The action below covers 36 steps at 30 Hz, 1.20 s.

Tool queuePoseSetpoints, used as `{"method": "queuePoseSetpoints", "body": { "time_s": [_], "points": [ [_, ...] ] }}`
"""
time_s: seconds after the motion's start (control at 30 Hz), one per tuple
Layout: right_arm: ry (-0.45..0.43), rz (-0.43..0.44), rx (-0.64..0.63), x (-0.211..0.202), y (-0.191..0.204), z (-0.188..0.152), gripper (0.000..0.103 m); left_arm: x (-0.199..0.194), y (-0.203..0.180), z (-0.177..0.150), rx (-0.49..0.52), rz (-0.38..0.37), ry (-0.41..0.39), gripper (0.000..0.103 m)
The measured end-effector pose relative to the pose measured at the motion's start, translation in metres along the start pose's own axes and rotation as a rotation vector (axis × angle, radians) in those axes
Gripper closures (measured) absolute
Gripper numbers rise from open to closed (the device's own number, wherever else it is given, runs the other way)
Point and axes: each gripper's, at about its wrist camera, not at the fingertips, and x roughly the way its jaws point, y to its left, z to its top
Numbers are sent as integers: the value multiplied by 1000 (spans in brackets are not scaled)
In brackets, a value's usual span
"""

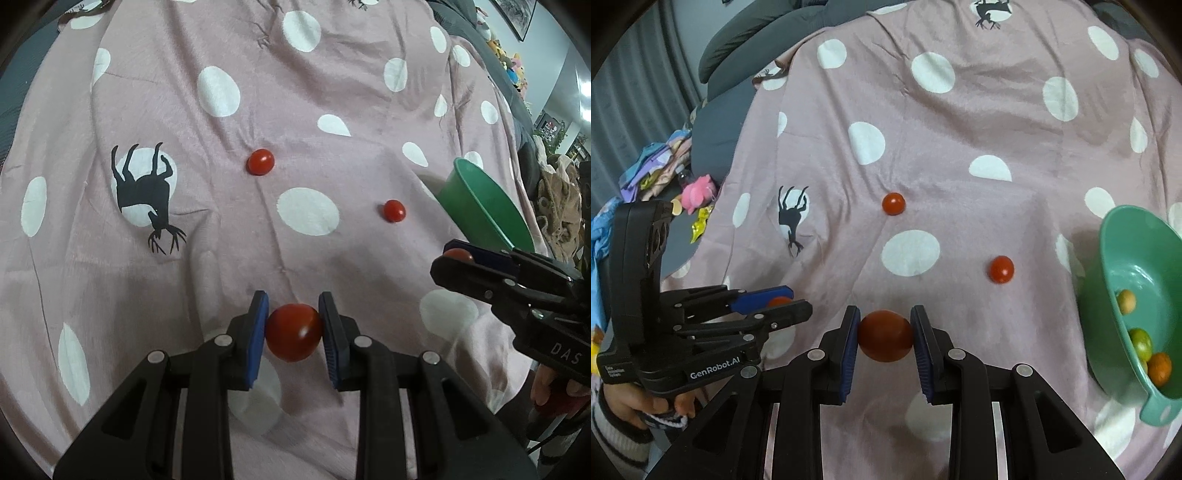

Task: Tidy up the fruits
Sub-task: 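Carry both cherry tomatoes to the green bowl and lower them inside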

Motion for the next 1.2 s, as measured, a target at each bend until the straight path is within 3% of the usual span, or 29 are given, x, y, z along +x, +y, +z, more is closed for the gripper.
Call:
{"method": "queuePoseSetpoints", "body": {
  "time_s": [0.37, 0.8, 1.2],
  "points": [
    [-74, -39, 50, -32, -24, -7, 73, 0, -48, 16, 110, -21, -17, 75],
    [-164, -109, 190, -68, -86, -18, 73, 20, -131, 49, 270, -136, -14, 75],
    [-272, -215, 301, -104, -141, -28, 73, 40, -209, 86, 396, -219, -63, 75]
  ]
}}
